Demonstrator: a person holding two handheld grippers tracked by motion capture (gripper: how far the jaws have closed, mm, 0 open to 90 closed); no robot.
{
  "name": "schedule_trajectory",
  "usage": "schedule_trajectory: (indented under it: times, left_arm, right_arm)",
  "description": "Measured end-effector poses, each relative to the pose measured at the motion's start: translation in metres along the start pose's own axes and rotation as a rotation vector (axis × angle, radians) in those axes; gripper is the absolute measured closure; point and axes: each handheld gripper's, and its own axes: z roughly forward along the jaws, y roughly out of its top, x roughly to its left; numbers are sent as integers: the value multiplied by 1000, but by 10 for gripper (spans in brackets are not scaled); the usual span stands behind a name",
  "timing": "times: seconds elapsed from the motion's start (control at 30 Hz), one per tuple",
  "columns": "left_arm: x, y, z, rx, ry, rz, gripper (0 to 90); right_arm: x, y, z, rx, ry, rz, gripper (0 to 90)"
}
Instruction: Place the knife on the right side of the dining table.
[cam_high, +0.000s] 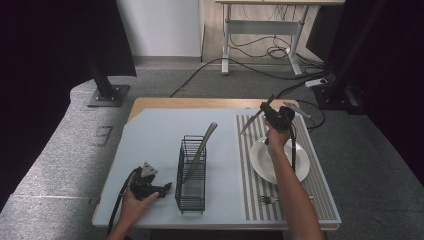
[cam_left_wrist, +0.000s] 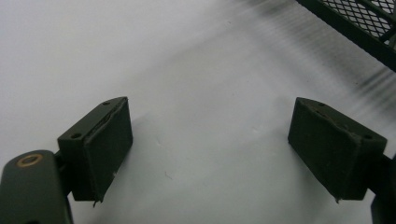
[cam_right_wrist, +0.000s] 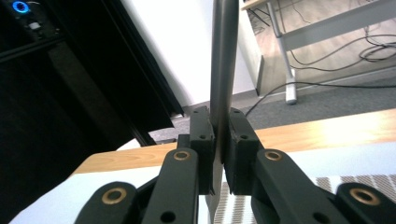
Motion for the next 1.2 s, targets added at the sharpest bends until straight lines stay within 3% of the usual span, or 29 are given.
schedule_trajectory:
  times: [0.3,0.67,0.93,1.2]
  left_arm:
    - [0,0,0,0,0,0,131]
    - [0,0,0,0,0,0,131]
    - [0,0,0,0,0,0,131]
    - [0,0,0,0,0,0,131]
  right_arm:
    - [-11,0,1,0,-23,10,820]
    - [-33,-1,0,30,-91,39,783]
    - [-44,-5,1,68,-172,18,732]
    - [-54,-8,2,95,-202,68,720]
